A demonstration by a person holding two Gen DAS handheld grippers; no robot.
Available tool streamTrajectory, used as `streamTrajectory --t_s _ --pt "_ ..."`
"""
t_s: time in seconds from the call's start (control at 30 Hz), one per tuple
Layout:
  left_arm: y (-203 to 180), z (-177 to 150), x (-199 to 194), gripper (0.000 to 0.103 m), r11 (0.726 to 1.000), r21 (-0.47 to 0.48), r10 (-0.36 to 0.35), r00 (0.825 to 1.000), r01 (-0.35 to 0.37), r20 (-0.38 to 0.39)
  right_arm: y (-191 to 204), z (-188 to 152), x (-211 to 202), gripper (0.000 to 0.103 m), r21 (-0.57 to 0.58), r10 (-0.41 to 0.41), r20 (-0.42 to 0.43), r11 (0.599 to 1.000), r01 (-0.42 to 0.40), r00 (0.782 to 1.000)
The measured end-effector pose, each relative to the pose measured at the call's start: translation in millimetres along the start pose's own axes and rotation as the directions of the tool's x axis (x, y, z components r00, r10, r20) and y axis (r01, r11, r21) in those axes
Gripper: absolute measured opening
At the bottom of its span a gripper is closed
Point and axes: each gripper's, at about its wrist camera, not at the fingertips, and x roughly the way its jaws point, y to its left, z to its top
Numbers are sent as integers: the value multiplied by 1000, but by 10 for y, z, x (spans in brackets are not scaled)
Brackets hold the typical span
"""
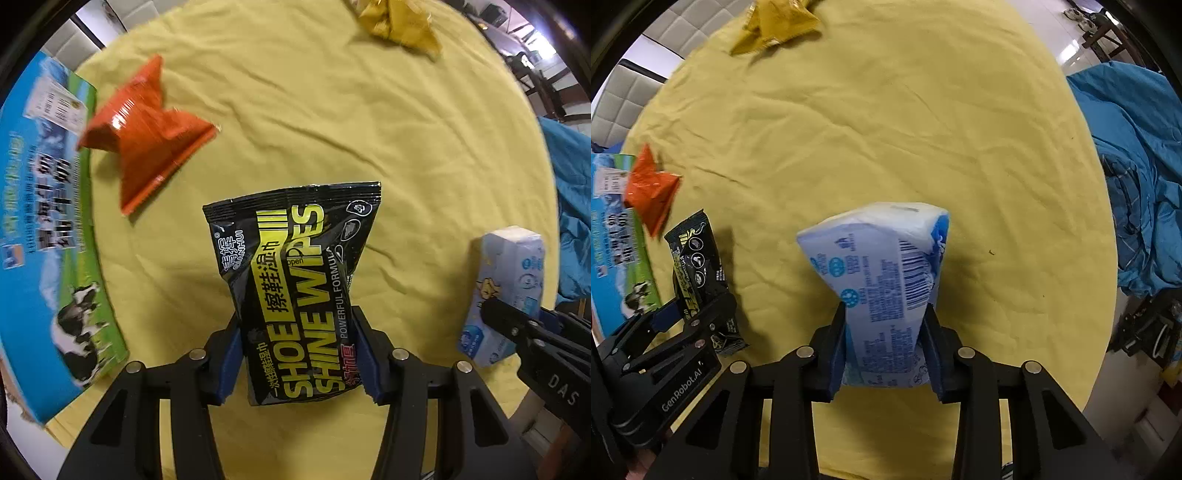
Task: Organize soft objects
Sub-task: 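Carry both packs into the box and open both tools to release them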
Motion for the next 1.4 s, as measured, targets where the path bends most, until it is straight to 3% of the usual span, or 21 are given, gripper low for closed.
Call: streamTrajectory --t_s 0.2,0.4,0.6,0.8,1.07,1.4 --pt "77 -176 -536 50 999 8 -32 994 31 109 160 -109 -407 37 -22 46 58 999 -45 997" --pt "345 -331 -1148 50 997 10 -80 973 79 217 447 -287 -918 36 -64 93 128 994 -85 987" --pt "922 -475 -1786 50 995 7 -101 945 104 311 1025 -449 -1424 36 -117 163 184 983 -143 969" --pt "1696 -567 -2064 50 992 -29 -103 931 120 349 1846 -617 -1732 36 -187 237 205 962 -200 949" --pt "2882 -613 -2061 50 987 -150 2 941 52 339 3006 -761 -1655 36 -278 273 156 934 -223 949" --pt "4022 -329 -1432 50 967 -243 123 971 -72 204 3979 -493 -849 36 -314 160 69 940 -130 985"
